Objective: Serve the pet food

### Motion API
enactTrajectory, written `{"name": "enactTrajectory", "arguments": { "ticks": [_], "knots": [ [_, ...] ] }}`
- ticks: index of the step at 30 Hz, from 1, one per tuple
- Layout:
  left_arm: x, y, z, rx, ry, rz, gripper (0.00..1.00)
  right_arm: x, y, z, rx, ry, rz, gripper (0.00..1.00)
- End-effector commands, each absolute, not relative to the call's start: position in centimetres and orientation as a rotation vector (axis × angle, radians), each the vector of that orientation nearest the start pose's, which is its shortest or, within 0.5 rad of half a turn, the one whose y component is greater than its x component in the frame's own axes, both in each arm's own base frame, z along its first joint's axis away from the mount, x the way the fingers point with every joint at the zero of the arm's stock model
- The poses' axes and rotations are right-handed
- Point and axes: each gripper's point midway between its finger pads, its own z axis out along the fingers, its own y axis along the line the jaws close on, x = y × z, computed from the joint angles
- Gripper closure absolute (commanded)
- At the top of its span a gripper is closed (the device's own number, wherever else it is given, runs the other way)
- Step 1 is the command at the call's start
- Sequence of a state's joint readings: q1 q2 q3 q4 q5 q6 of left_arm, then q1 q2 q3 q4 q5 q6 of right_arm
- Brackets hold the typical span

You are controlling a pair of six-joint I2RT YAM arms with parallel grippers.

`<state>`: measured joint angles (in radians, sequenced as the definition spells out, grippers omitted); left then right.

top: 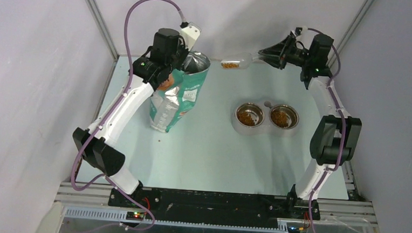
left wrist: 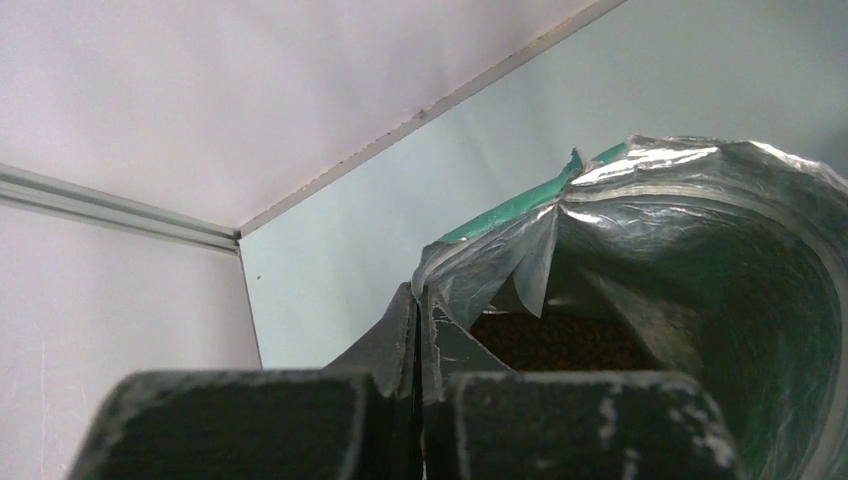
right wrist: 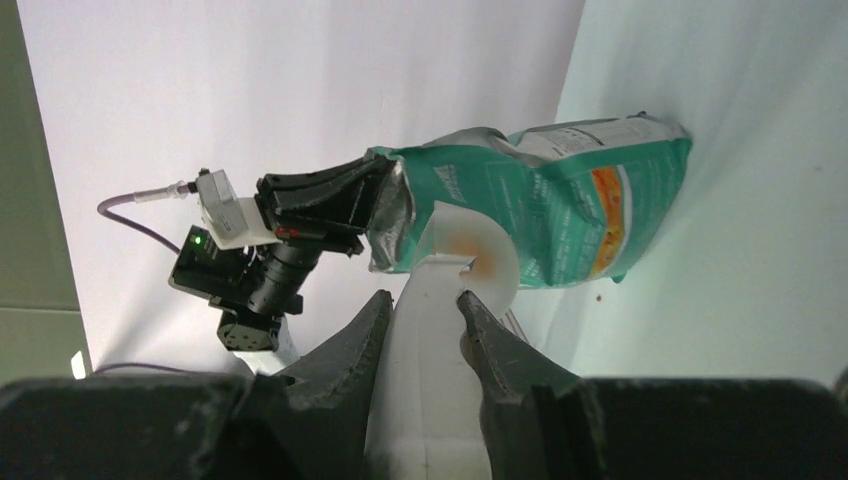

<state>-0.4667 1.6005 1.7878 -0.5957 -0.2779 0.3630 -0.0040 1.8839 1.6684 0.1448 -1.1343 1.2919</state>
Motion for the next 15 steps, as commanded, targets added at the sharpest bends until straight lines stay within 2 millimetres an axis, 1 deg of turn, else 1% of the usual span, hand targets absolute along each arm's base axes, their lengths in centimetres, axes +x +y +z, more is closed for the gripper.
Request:
{"name": "enactTrajectory", "arguments": {
  "ticks": [1,3,4,5,6,7,8,9,14,15],
  "knots": [
    [44.7,-13.8,38.2,0.514,1.797,0.201,1.00,44.1,15.1,36.7,0.149,1.918,1.770,1.00],
    [44.9,-13.9,38.3,0.501,1.794,0.190,1.00,43.5,14.3,36.1,0.154,1.927,1.769,1.00],
    [44.9,-13.9,38.4,0.497,1.791,0.185,1.00,43.3,13.7,35.4,0.178,1.935,1.768,1.00],
    [44.9,-14.0,38.5,0.493,1.788,0.176,1.00,42.9,13.4,35.5,0.169,1.933,1.766,1.00],
    [45.0,-14.1,38.7,0.490,1.785,0.171,1.00,42.8,12.8,34.7,0.195,1.940,1.764,1.00],
    [45.0,-14.2,38.7,0.490,1.783,0.161,1.00,42.3,12.5,34.7,0.185,1.939,1.759,1.00],
    [45.1,-14.3,38.8,0.487,1.780,0.154,1.00,42.2,11.8,33.9,0.216,1.945,1.756,1.00],
    [45.1,-14.4,38.8,0.489,1.777,0.146,1.00,41.8,11.5,33.8,0.200,1.942,1.745,1.00],
    [45.1,-14.9,39.2,0.474,1.763,0.108,1.00,40.6,8.4,31.4,0.266,1.951,1.680,1.00],
    [45.1,-15.0,39.3,0.470,1.757,0.100,1.00,40.4,8.1,31.1,0.282,1.956,1.673,1.00]
  ]
}}
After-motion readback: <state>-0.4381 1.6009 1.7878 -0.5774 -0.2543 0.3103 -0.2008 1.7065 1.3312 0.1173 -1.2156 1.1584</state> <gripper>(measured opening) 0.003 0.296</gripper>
